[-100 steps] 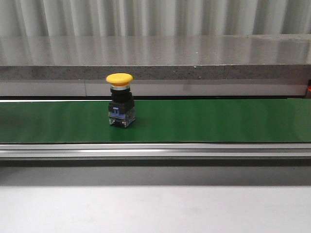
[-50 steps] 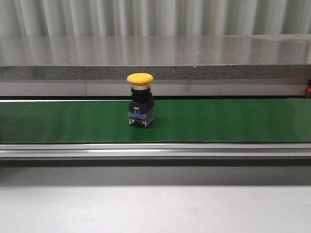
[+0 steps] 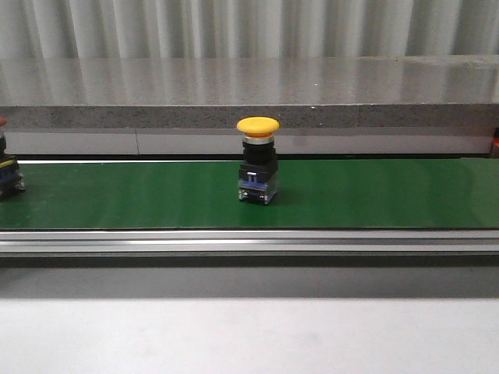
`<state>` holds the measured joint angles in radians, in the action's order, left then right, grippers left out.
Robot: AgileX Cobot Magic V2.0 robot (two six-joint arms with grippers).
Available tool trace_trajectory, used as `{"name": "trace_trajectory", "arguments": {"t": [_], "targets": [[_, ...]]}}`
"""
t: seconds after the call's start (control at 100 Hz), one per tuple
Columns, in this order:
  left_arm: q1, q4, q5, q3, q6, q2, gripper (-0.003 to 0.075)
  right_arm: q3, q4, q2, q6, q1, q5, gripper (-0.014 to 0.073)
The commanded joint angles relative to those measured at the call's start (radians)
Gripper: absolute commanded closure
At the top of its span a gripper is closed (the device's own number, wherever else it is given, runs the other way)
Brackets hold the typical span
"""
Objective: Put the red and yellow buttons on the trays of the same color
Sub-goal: 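Place the red button on the conveyor and withdraw the left gripper, then lower the right gripper onto the yellow button at conveyor end, grasp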
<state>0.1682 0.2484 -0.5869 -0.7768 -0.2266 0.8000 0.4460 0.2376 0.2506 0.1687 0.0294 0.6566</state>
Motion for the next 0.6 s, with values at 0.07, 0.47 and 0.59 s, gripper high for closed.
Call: {"name": "trace_trajectory", "arguments": {"t": [0.07,0.47,0.59], "targets": [[0.008,0.020,0.073,0.089,0.001,-0.143,0.0740,0.023,0.013,0.008,0.003,0.000,-0.095,0.0659],[0.008,0.018,0.072,0.204,0.001,-0.290,0.0740,0.196,0.013,0.256,-0.025,0.175,-0.083,0.0659],[0.008,0.018,0.072,0.204,0.001,-0.290,0.0740,0.314,0.013,0.396,-0.025,0.224,-0.063,0.0659]]}}
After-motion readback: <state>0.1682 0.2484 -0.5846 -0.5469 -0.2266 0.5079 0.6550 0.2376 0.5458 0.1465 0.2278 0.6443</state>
